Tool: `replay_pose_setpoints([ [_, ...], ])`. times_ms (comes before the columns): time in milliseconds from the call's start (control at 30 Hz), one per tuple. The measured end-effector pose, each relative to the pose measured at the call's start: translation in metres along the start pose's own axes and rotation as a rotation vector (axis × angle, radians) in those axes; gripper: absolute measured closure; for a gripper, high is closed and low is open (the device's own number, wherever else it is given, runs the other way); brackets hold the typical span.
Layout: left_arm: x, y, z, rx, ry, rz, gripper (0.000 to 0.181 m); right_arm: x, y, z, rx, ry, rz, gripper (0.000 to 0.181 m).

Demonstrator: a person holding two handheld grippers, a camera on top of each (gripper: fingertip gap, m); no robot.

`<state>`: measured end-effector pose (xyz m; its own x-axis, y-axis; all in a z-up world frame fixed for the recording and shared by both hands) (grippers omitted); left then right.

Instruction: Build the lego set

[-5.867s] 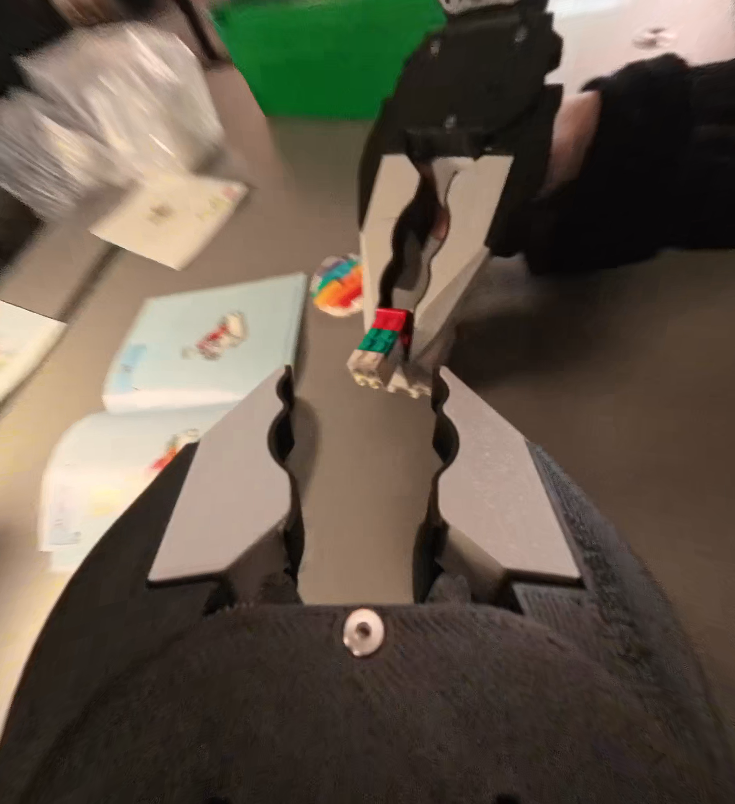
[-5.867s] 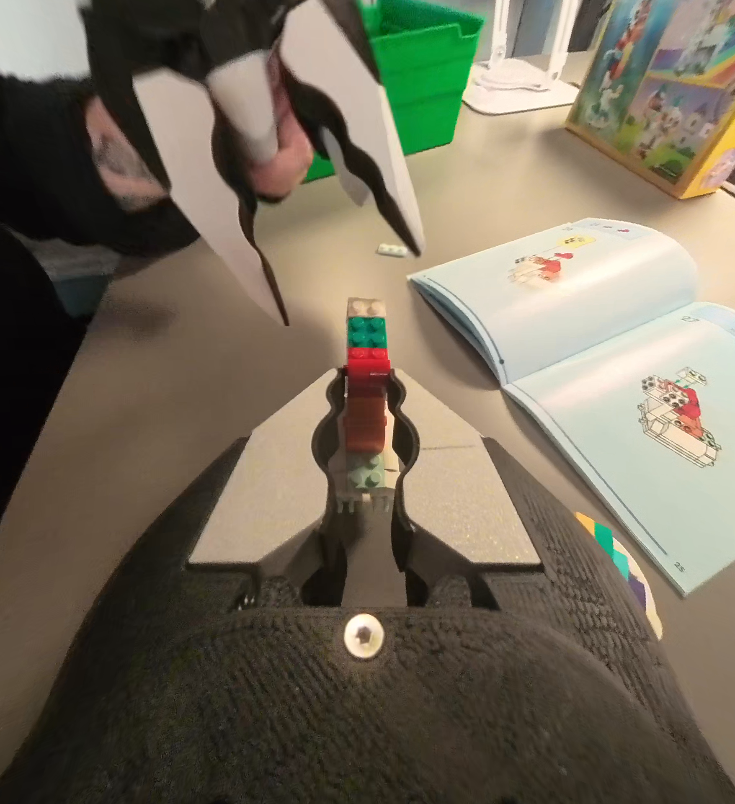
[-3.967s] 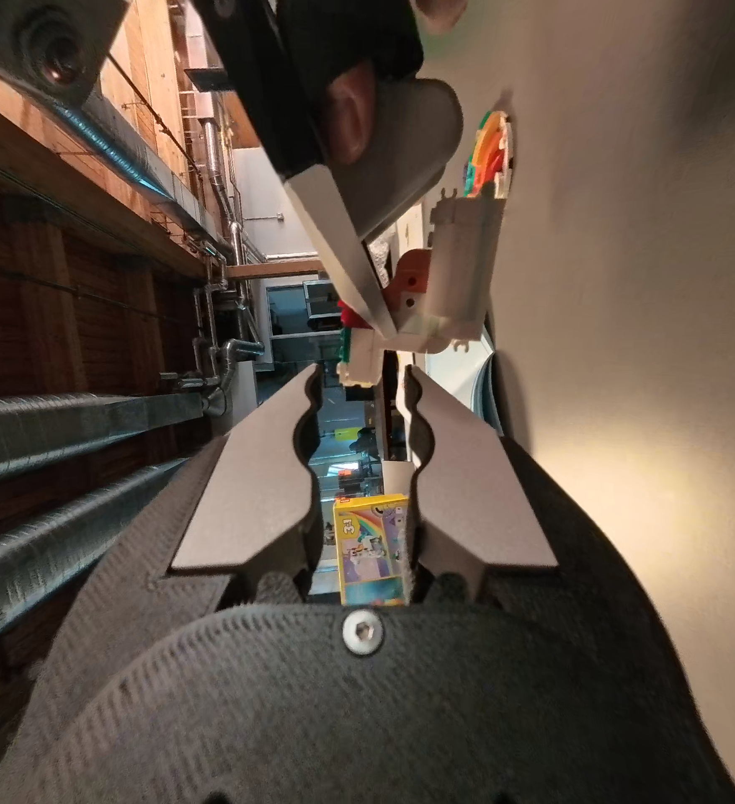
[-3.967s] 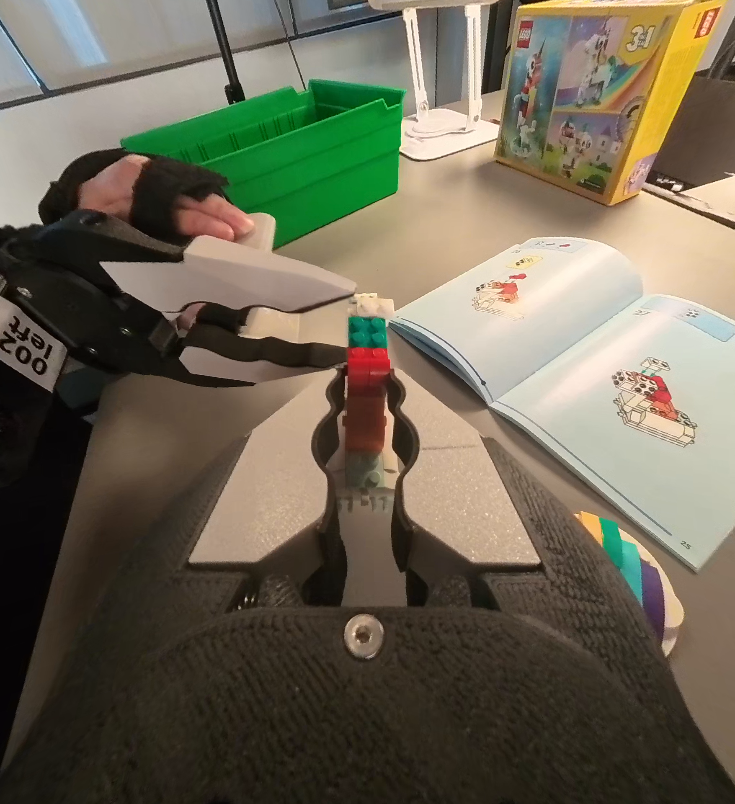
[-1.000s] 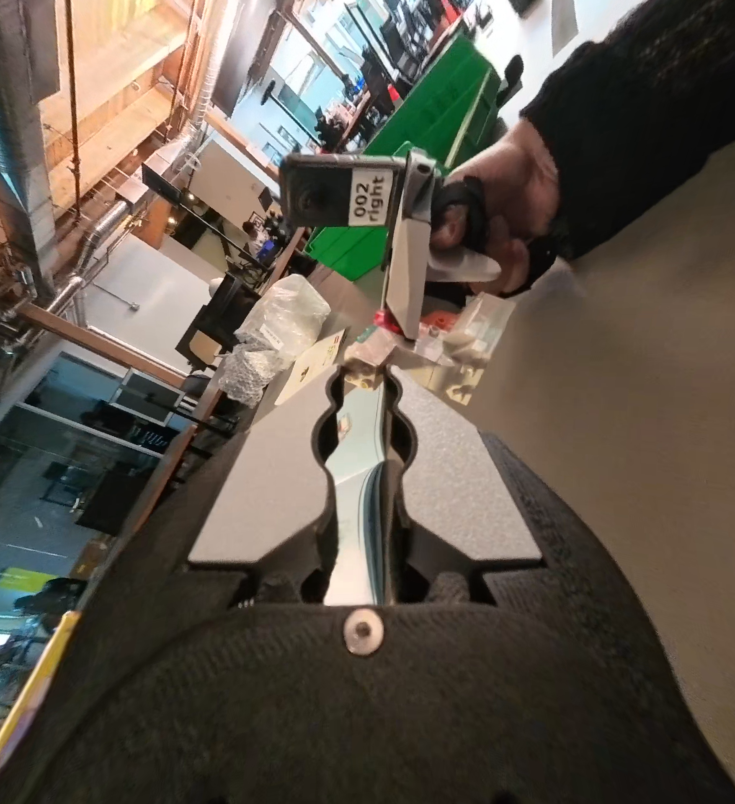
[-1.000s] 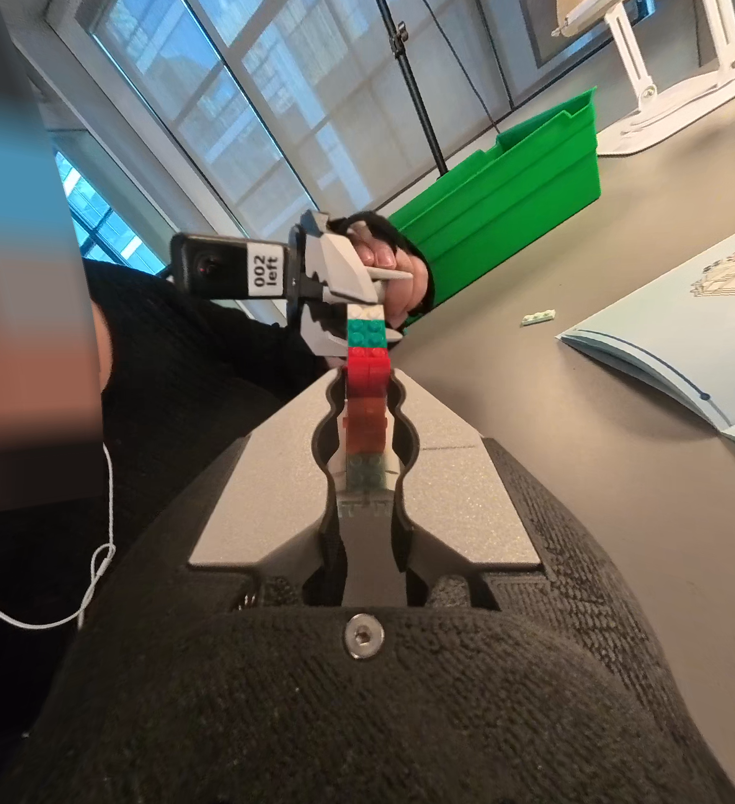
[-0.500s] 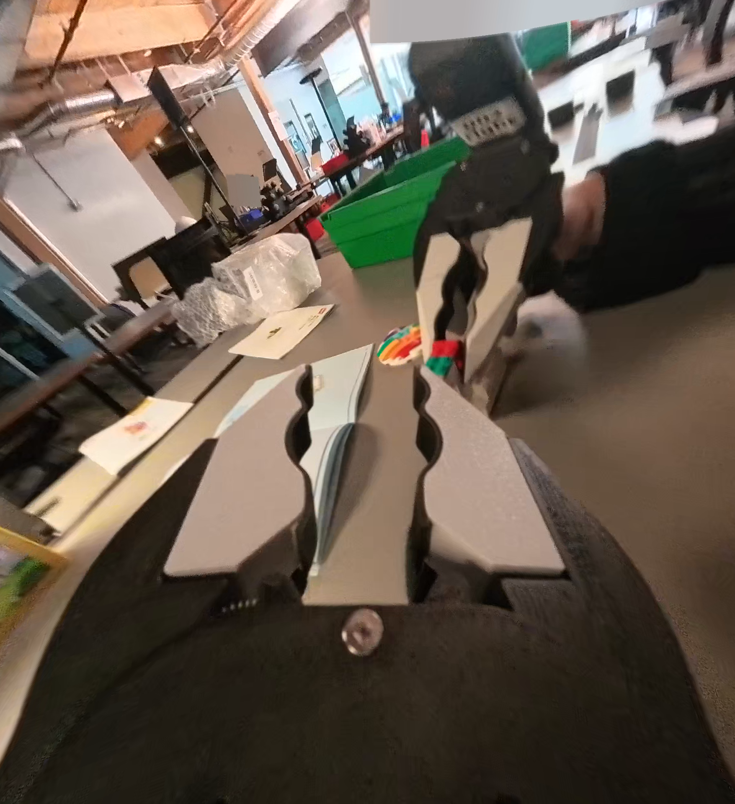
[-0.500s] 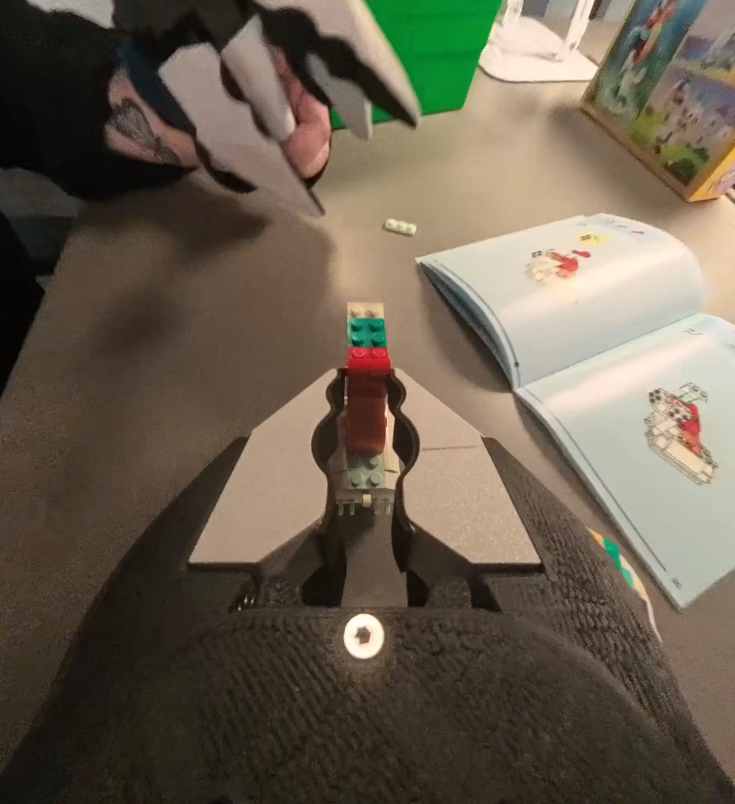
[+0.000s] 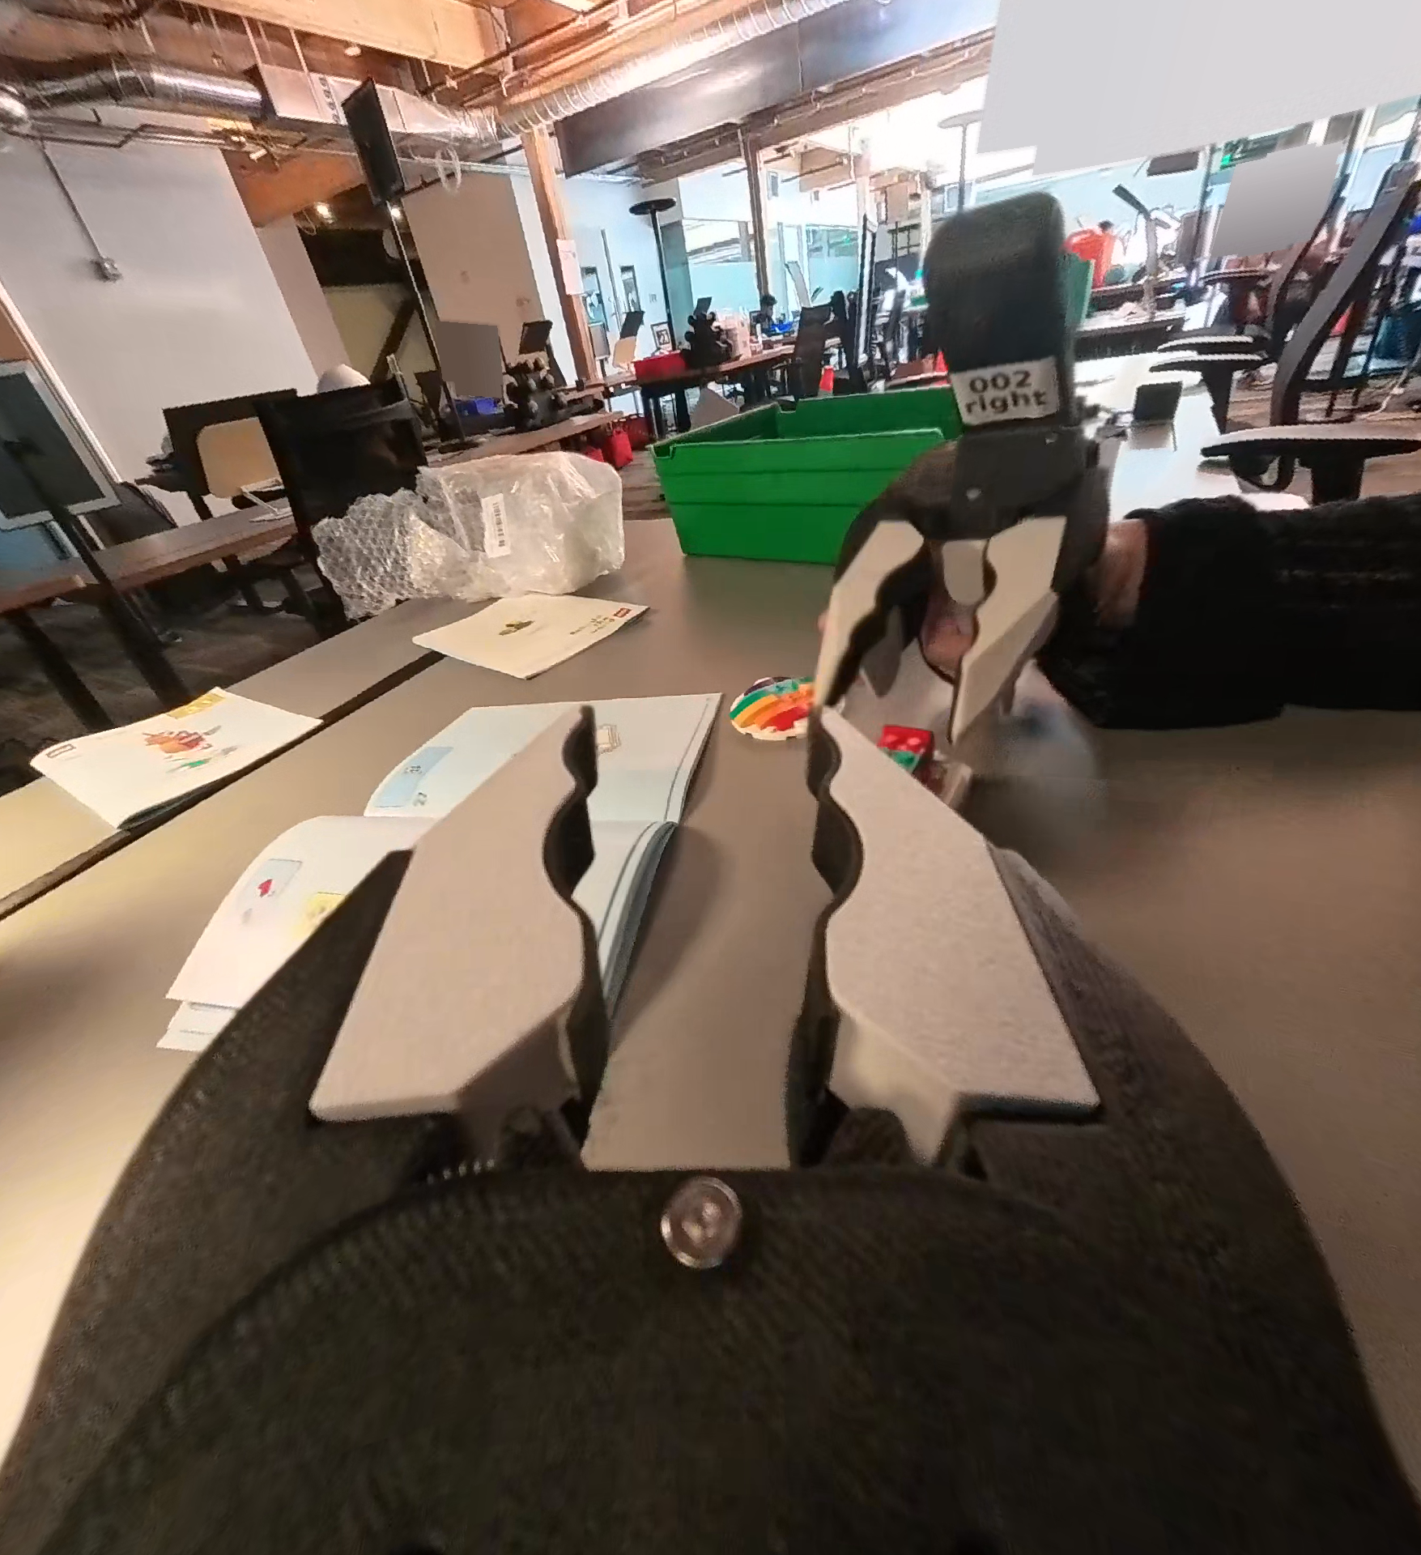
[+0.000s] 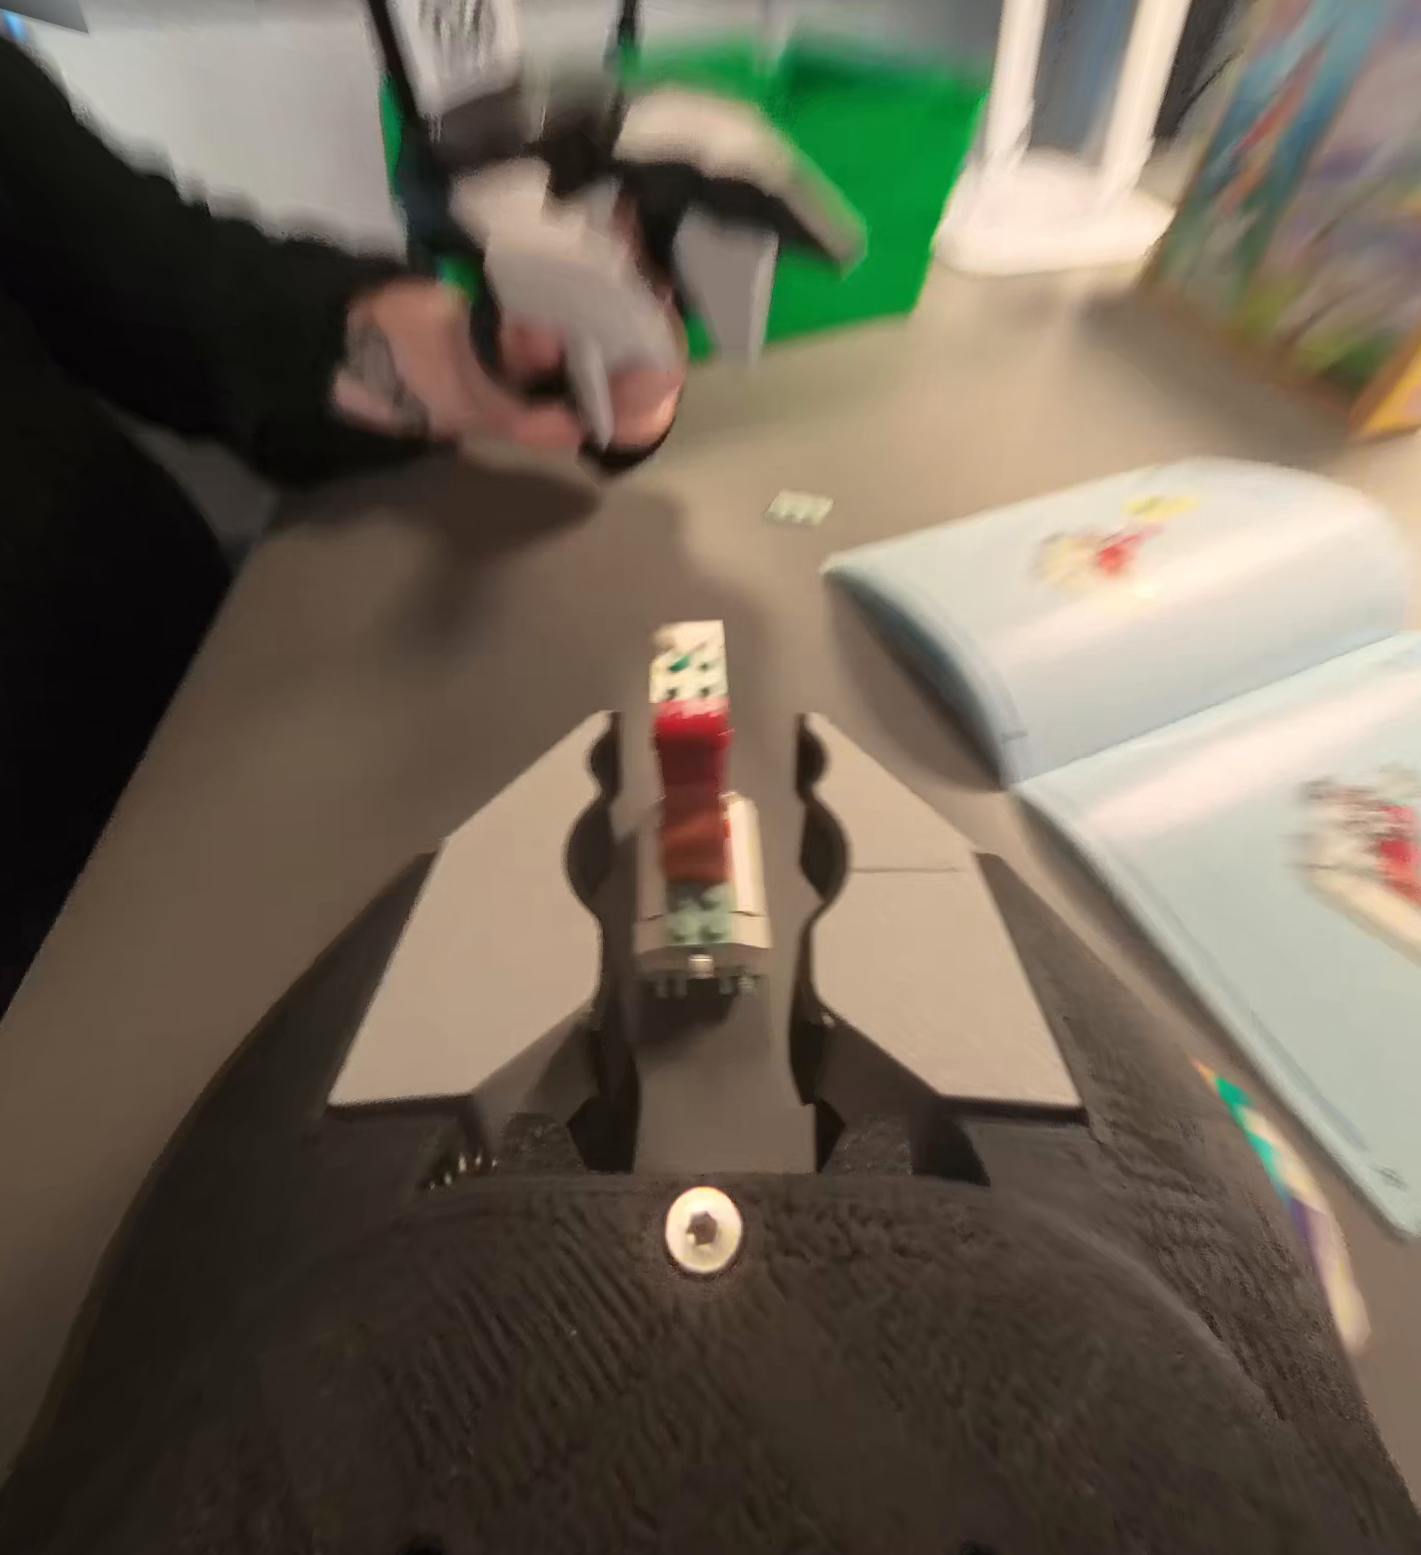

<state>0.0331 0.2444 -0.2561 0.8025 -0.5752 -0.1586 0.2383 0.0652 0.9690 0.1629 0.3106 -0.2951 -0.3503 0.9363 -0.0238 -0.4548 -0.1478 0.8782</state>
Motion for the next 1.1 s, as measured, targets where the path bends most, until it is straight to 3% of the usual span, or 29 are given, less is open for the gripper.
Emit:
replay_pose_setpoints([
  [100,0.002,0.001,0.001,-0.002,0.011,-0.040,0.133,0.017,0.013,0.024,0.189,-0.110,-0.003,0.131],
  [233,0.013,-0.002,-0.004,-0.031,-0.012,-0.088,0.133,0.053,0.017,0.069,0.446,-0.481,-0.021,0.142],
  [333,0.020,-0.006,-0.008,-0.051,-0.039,-0.101,0.133,0.074,0.004,0.095,0.462,-0.732,-0.045,0.155],
  [433,0.021,-0.009,-0.010,-0.064,-0.048,-0.101,0.133,0.083,-0.003,0.108,0.445,-0.846,-0.074,0.162],
  [867,0.011,-0.010,-0.009,-0.042,-0.074,0.029,0.134,0.080,-0.003,0.101,0.375,-0.888,-0.005,0.167],
  [1100,0.014,-0.012,-0.012,-0.063,-0.083,0.012,0.135,0.081,-0.005,0.099,0.363,-0.883,-0.015,0.167],
])
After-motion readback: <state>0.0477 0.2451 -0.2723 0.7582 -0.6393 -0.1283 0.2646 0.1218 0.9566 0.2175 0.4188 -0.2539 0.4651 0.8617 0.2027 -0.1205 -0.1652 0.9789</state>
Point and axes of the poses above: each gripper's, where its closed fingertips meet, z back along the fingers, y out of its top, x = y × z across the jaws, the point moved 4 cm from there along z, back along the fingers, and after that the axes turned 10 degrees about -x, right-handed, at the moved point
